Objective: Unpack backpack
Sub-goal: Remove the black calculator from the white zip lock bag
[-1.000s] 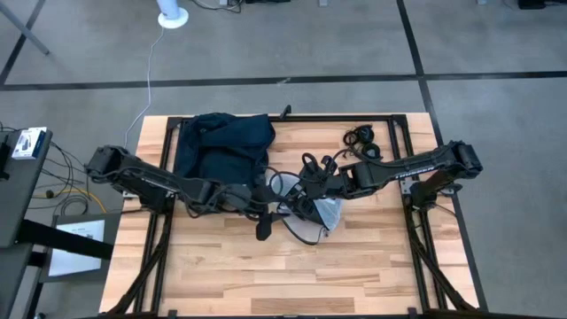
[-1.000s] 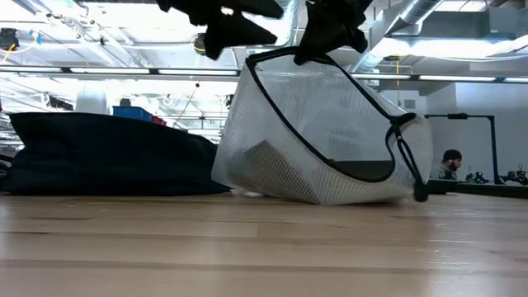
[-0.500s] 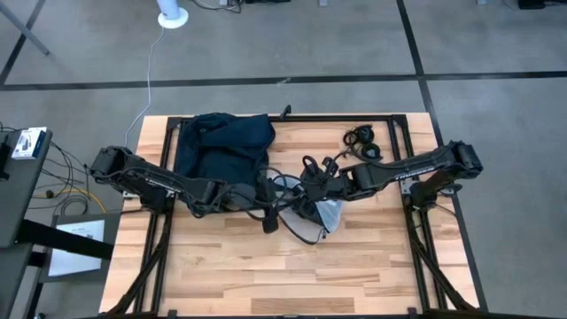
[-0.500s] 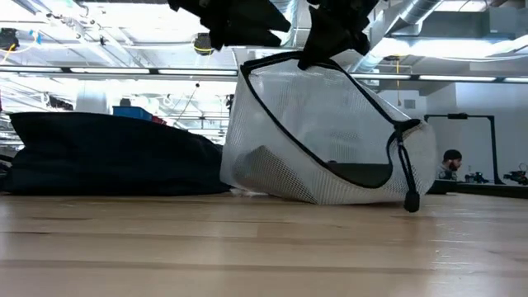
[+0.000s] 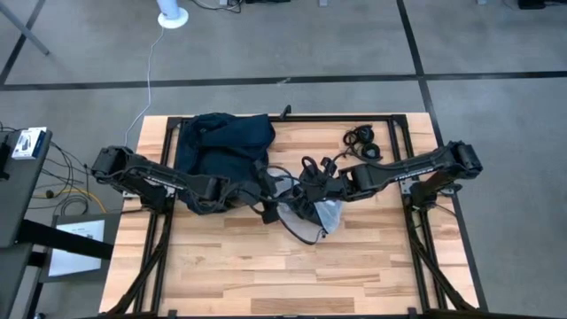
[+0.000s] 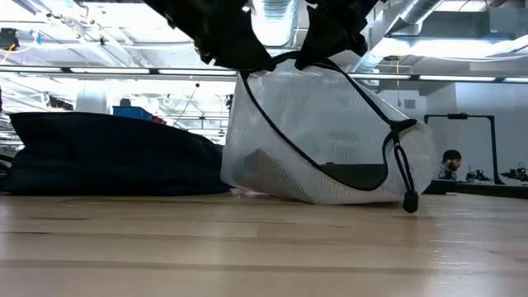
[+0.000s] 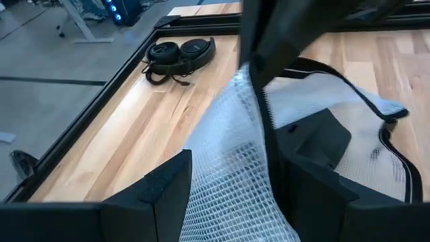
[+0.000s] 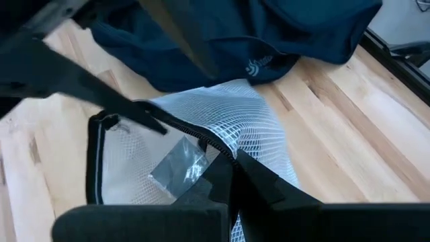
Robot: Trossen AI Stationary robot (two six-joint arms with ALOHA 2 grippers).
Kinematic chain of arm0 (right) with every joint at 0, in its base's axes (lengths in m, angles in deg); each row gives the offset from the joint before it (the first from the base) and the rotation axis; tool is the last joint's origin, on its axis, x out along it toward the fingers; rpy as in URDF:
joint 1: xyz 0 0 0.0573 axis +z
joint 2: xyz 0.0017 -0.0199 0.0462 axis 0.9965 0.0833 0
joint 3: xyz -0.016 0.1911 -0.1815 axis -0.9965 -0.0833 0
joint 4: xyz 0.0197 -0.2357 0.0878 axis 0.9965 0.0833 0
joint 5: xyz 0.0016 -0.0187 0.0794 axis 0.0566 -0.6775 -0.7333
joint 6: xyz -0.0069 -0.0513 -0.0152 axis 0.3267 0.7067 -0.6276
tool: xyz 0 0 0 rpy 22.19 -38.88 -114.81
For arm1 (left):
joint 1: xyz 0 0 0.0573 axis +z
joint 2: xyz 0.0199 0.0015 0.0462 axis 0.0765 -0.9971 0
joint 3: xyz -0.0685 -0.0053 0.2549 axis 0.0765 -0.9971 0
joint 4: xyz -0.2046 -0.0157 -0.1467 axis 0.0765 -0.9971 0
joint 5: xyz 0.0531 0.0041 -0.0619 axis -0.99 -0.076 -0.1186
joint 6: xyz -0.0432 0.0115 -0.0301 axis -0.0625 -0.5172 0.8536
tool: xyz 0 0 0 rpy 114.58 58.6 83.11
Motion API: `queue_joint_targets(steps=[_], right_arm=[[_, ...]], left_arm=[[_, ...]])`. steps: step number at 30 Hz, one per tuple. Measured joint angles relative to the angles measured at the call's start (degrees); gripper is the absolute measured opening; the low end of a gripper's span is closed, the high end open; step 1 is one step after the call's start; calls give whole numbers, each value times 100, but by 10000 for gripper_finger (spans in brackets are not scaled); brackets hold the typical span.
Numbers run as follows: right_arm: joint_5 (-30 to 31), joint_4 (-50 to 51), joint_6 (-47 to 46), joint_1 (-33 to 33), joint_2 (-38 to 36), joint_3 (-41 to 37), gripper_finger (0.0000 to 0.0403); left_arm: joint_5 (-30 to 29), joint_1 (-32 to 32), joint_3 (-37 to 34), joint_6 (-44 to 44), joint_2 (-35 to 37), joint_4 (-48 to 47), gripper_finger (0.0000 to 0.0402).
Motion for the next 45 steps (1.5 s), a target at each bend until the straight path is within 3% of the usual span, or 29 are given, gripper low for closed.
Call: queue_joint_targets(steps=[11, 16, 18, 31, 35, 40, 45], right_arm=[[-68, -31, 35, 311, 0, 54, 0], [-180, -115, 166, 312, -11, 137, 0], [-186, -173, 166, 310, -13, 142, 0], [-197, -601, 339, 522, -13, 152, 0], [-255, -583, 342, 559, -13, 153, 0], [-301, -560, 303, 585, -13, 153, 0], [-349, -261, 300, 684, -127, 196, 14]], left_arm=[[76, 200, 0, 119, 0, -352, 200], [1093, 209, -9, 117, 0, -150, 200], [1245, 205, -9, 119, 0, -54, 200], [924, 244, -9, 370, 0, 91, 197], [930, 270, -9, 515, 0, 116, 153], [1324, 267, -7, 330, 0, 120, 27], [1286, 211, -9, 326, 0, 70, 2]])
